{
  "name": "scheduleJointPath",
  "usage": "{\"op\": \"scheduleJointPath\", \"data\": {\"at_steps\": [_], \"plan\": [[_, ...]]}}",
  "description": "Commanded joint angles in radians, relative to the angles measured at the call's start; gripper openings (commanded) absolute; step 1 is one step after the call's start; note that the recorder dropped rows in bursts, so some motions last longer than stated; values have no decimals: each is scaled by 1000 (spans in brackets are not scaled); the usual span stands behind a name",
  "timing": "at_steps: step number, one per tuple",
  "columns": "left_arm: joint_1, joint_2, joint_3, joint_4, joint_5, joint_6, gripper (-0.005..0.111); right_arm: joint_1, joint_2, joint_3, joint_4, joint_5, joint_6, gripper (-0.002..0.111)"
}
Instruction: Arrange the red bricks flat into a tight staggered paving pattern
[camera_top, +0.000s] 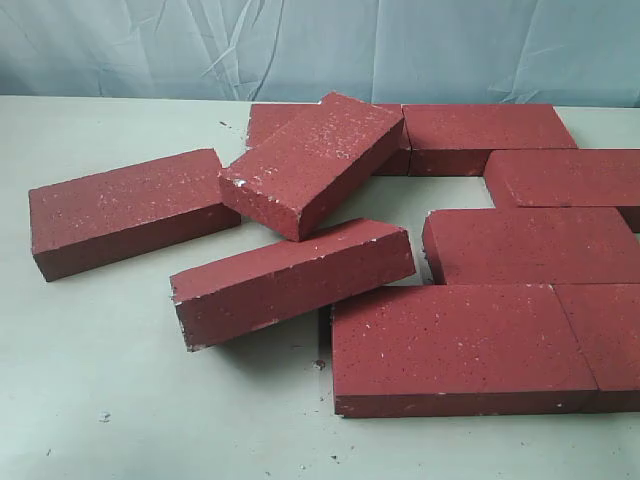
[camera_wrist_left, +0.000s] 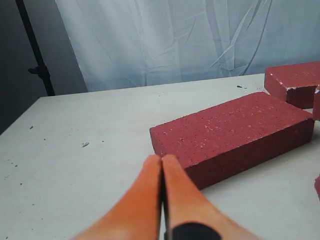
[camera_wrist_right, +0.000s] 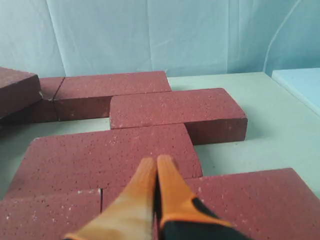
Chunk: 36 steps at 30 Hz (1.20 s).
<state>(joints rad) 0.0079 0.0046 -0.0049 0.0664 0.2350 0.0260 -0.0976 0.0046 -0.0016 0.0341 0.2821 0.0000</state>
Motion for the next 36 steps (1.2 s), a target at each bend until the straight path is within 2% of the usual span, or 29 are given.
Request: {"op": "scheduleJointPath", "data": {"at_steps": [1, 10, 13, 15, 16, 20, 23, 26, 30, 36], "plan": [[0, -5, 5, -52, -68, -7, 0, 1, -5, 2, -10, -97, 0, -1], [0, -5, 5, -167, -217, -7, 0, 1, -5, 2, 18, -323, 0, -1], [0, -5, 5, -170, -302, -7, 0, 1, -5, 2, 134, -357, 0, -1], [0, -5, 5, -229, -377, -26, 0, 1, -5, 2, 222, -427, 0, -1], [0, -5, 5, -274, -411, -26, 0, 1, -5, 2, 227, -457, 6, -1], [0, -5, 5, -278, -561, -111, 0, 1, -5, 2, 227, -529, 50, -1], [0, 21, -4, -278, -629, -116, 0, 1, 23, -78, 227, -539, 50, -1], [0, 112, -75, -278, -661, -116, 0, 1, 110, -158, 206, -562, 50, -1], [0, 321, -227, -232, -649, -116, 0, 1, 274, -309, 167, -562, 50, -1], [0, 573, -389, -101, -528, -116, 0, 1, 459, -490, 88, -512, 50, -1]]}}
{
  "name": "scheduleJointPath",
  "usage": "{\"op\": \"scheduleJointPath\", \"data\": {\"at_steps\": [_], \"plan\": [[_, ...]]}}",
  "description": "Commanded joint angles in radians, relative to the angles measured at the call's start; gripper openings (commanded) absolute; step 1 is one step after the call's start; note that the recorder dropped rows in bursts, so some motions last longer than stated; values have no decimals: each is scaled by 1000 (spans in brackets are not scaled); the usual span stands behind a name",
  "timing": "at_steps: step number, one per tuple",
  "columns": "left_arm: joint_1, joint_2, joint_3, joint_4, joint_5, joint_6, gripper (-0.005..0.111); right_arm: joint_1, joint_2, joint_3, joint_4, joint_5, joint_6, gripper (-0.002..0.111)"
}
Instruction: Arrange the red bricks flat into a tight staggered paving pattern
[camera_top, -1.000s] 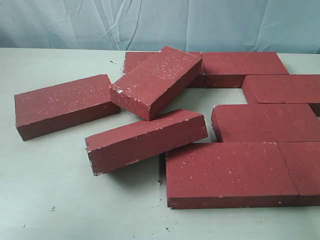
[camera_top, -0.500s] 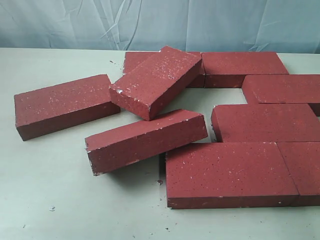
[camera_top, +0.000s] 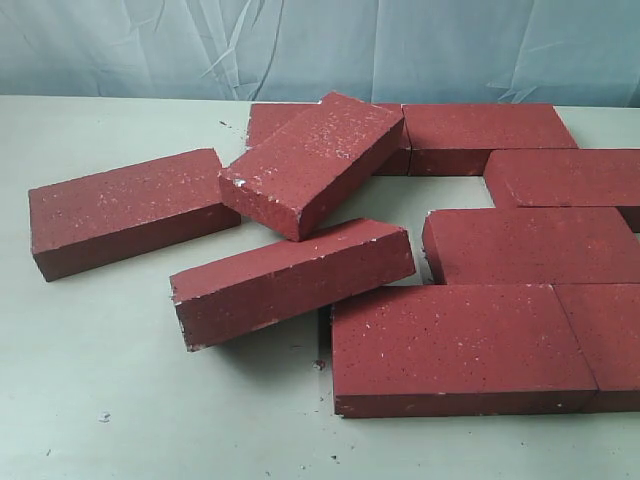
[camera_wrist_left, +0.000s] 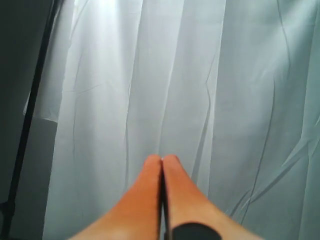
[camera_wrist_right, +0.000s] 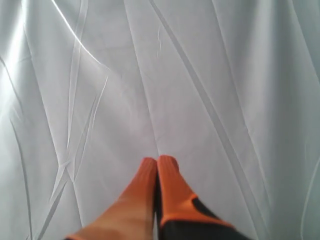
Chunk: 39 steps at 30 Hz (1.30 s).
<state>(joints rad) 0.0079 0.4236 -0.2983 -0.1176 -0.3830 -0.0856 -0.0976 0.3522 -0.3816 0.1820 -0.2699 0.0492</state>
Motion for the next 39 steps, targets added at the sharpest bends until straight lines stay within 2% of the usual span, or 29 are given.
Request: {"op": "scheduleJointPath", "data": {"at_steps": [1, 4, 12, 16, 22, 25, 31, 34, 37, 39], "plan": [[0, 195, -120, 112, 126, -5, 0, 1, 144, -141, -69, 60, 1, -1], [0, 308, -184, 198, 240, -5, 0, 1, 241, -217, -87, 117, 1, -1], [-2, 563, -321, 313, 433, -5, 0, 1, 505, -439, -182, 312, -1, -1], [-31, 663, -374, 313, 577, 86, 0, 1, 663, -568, -182, 450, -79, -1], [-109, 778, -436, 219, 665, 249, 0, 1, 885, -759, -167, 689, -161, -1], [-138, 837, -467, 99, 721, 405, 0, 1, 991, -841, -69, 773, -261, -1], [-149, 943, -521, -337, 834, 859, 0, 1, 1163, -978, 236, 939, -552, -1], [-151, 991, -547, -538, 878, 1047, 0, 24, 1247, -1023, 362, 946, -650, -1], [-151, 1038, -554, -670, 908, 1199, 0, 69, 1343, -1068, 479, 946, -761, -1], [-151, 1065, -554, -740, 903, 1263, 0, 104, 1393, -1100, 476, 953, -788, -1]]}}
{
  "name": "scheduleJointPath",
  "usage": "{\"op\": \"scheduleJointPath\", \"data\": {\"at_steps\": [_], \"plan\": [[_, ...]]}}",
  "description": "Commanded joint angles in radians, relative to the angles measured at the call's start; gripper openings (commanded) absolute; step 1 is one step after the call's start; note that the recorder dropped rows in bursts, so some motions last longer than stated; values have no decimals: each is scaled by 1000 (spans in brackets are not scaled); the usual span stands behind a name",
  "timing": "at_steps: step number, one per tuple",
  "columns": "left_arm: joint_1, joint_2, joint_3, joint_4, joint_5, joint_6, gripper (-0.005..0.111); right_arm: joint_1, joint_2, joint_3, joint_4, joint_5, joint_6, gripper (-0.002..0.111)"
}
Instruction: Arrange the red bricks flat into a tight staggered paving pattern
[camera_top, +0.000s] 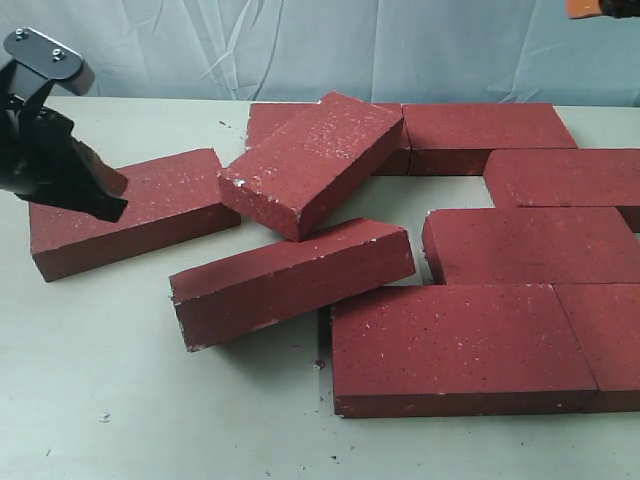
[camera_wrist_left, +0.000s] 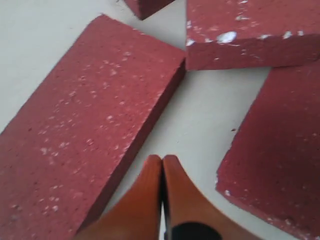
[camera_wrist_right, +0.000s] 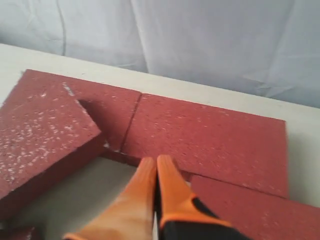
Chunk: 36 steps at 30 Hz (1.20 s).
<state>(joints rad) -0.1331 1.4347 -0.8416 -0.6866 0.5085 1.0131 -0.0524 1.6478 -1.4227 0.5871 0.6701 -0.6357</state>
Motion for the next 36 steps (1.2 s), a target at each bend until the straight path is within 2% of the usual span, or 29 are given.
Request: {"op": "scheduleJointPath", "data": {"at_steps": [1, 7, 12, 18, 26, 36], "plan": [[-10, 67, -13, -203, 7, 194, 0, 76, 133, -85, 58, 16, -103, -1], [-10, 145, -57, -304, 50, 276, 0, 131, 298, -243, 55, 33, -103, -1], [-15, 231, -92, -308, 85, 289, 0, 134, 440, -402, 45, 126, -63, -1], [-67, 326, -152, -315, 77, 306, 0, 134, 582, -530, 38, 172, -51, -1], [-150, 418, -207, -341, 5, 306, 0, 134, 678, -570, 28, 165, -51, -1], [-158, 444, -220, -365, -9, 306, 0, 200, 710, -570, 1, 111, -73, -1]]}}
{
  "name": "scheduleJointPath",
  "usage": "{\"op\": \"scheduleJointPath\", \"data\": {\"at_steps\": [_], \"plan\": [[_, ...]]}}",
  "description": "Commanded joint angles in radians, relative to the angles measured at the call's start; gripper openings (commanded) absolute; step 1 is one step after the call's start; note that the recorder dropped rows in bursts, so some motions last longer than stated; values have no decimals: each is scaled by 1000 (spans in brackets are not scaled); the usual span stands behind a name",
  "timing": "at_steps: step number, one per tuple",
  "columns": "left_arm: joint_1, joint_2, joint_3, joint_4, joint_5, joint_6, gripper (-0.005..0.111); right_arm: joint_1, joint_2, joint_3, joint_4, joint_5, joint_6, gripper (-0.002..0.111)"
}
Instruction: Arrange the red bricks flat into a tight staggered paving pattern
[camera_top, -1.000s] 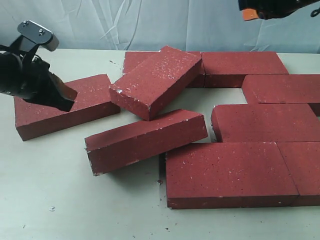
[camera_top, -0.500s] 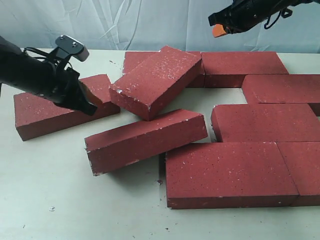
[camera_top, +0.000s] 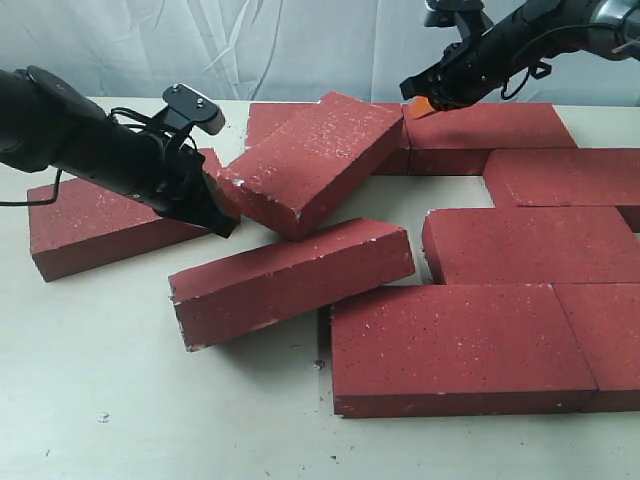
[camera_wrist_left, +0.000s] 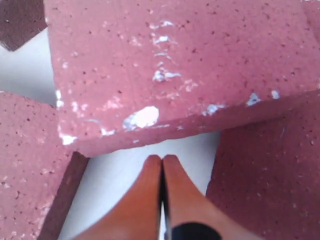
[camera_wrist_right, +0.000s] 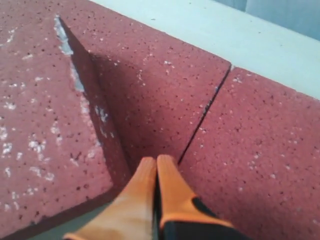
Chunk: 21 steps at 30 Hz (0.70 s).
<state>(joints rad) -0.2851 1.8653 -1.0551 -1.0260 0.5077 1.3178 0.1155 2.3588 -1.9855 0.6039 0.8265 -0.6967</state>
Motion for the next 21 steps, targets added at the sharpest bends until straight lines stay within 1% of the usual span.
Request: {"op": "scheduleJointPath", "data": {"at_steps": [1, 5, 9, 14, 19, 21], "plan": [[-6, 23, -6, -25, -13, 2, 0, 39, -1, -7, -26, -58, -12, -1], [-6, 52, -29, -40, -16, 2, 0, 67, -1, -7, -80, -89, -12, -1], [-7, 54, -45, -65, -12, 2, 0, 79, -1, -7, -82, -96, -14, -1], [-7, 54, -45, -87, -55, 30, 0, 84, -5, -7, -82, -96, -40, -1], [-7, 52, -58, -99, -63, 30, 0, 84, -44, -7, -83, -26, -47, -1], [-7, 39, -58, -95, -63, 30, 0, 84, -78, -7, -110, 45, -67, -1]]}}
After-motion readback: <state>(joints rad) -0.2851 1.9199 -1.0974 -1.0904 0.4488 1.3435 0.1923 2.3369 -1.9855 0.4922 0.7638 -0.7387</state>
